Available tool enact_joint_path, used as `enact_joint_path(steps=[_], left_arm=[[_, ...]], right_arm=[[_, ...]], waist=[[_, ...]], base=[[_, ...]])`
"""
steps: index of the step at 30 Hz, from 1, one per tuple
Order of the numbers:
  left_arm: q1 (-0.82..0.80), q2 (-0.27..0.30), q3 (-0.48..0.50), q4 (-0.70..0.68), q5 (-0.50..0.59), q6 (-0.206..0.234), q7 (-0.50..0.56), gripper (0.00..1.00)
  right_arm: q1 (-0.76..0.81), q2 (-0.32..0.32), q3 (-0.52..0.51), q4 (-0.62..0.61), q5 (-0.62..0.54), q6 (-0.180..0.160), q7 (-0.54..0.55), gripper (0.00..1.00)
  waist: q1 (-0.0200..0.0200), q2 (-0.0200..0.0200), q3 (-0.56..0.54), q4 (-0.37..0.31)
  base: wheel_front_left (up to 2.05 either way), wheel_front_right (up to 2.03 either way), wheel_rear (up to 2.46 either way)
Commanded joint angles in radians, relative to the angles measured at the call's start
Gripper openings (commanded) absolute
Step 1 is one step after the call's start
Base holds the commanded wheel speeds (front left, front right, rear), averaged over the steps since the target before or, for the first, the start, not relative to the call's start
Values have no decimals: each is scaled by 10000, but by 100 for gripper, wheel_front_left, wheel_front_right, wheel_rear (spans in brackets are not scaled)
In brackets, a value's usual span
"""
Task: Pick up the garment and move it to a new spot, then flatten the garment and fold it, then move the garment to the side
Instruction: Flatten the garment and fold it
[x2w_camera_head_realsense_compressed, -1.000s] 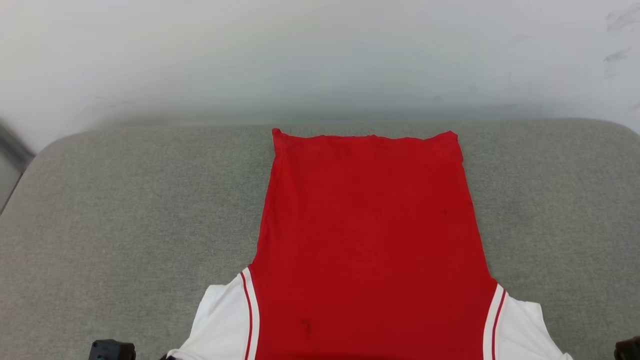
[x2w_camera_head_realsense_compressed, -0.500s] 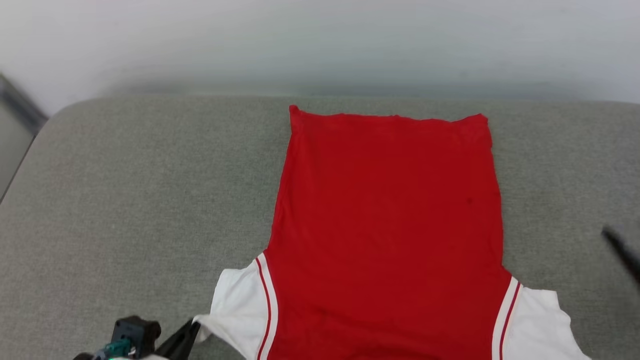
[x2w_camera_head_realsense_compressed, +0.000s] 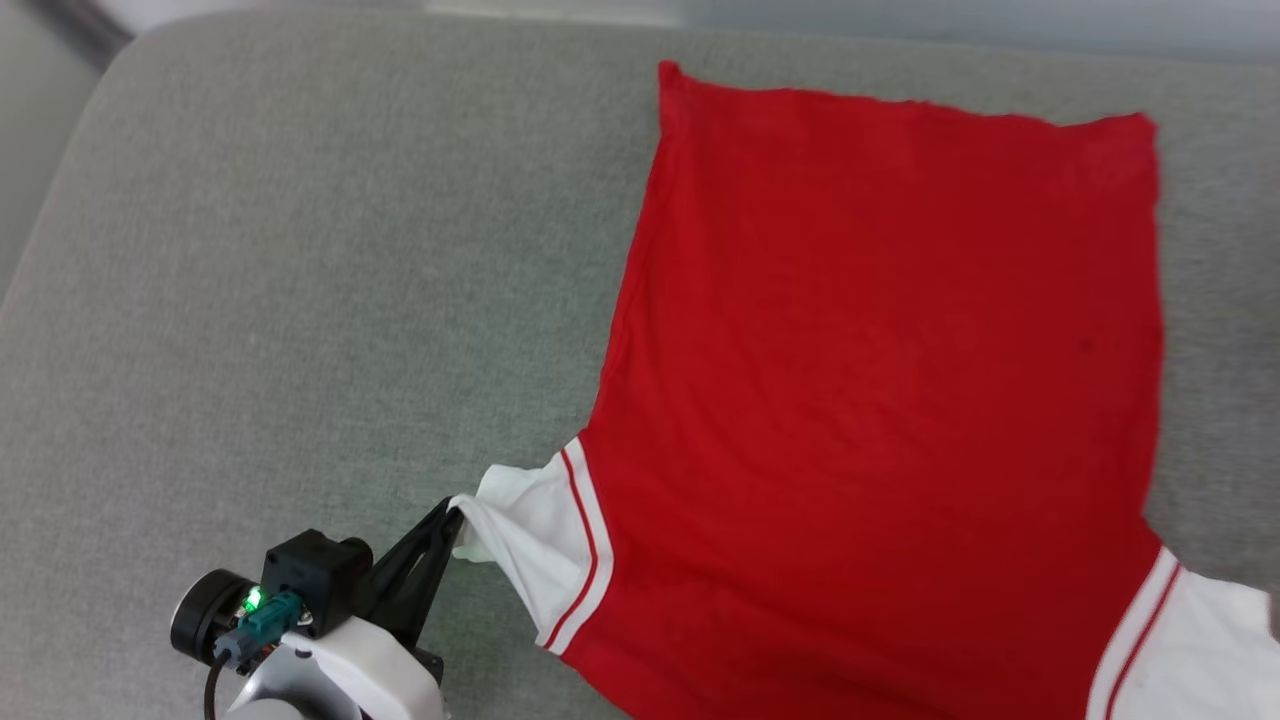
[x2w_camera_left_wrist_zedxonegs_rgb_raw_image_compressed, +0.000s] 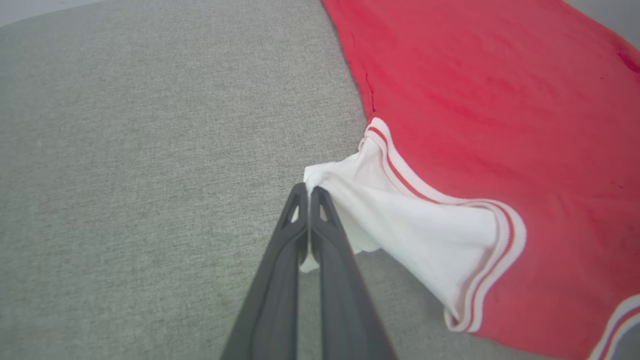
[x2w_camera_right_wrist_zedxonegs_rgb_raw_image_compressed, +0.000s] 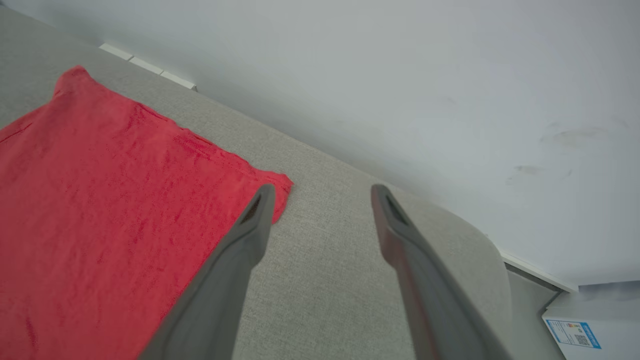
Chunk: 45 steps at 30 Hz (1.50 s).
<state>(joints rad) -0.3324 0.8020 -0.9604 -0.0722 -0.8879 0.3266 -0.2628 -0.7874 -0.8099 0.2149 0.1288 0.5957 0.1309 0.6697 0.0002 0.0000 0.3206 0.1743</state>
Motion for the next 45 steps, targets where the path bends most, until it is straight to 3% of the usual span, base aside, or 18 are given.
enact_joint_path(steps=[1,5,11,18,25,26,27,32,34,38,45], left_arm=[[-231,-87,102,-118,215,70,-25,0],[-426,-246,296,-385,513,105,-25,0],[-694,-397,465,-722,971,192,-27,0],[-784,-469,669,-1093,1296,305,-26,0],[-829,-518,828,-1177,1503,338,-26,0],[-810,-501,850,-1167,1523,350,-26,0],[-781,-477,864,-1164,1557,359,-27,0],[-546,-530,896,-1144,1502,393,-27,0],[-360,-544,829,-1036,1542,446,-24,0],[-168,-571,758,-1079,1446,531,89,0],[369,-251,743,-1157,1249,896,262,0]], right_arm=[[-629,-81,349,423,217,-5,832,100],[-1859,64,641,1418,536,-5,3022,100],[-2879,526,578,2179,34,-3,4778,100],[-3043,907,576,2616,-702,-3,5215,100],[-2097,1247,561,3088,-757,-3,5192,100],[-2048,1240,629,3030,-770,-3,5173,87],[-2045,1231,661,2952,-758,-2,5083,0],[-2441,1197,478,2624,-490,-5,4327,0],[-2526,1182,611,2363,-94,-3,3717,0],[-2041,599,1273,1822,351,-5,3452,0],[-145,-1037,2516,95,1563,-5,2734,0]], waist=[[-2,0,891,657],[-2,0,1504,968],[-2,0,2278,1261],[-2,0,2954,1358],[-2,0,3221,1319],[-2,0,3209,1278],[-2,0,3184,1225],[-2,0,2783,1025],[-2,0,2056,772],[-2,0,1224,491],[-2,0,-113,-17]], base=[[0,0,0],[0,0,0],[0,0,0],[0,0,0],[0,0,0],[0,0,0],[0,0,0],[0,0,0],[0,0,0],[0,0,0],[0,0,0]])
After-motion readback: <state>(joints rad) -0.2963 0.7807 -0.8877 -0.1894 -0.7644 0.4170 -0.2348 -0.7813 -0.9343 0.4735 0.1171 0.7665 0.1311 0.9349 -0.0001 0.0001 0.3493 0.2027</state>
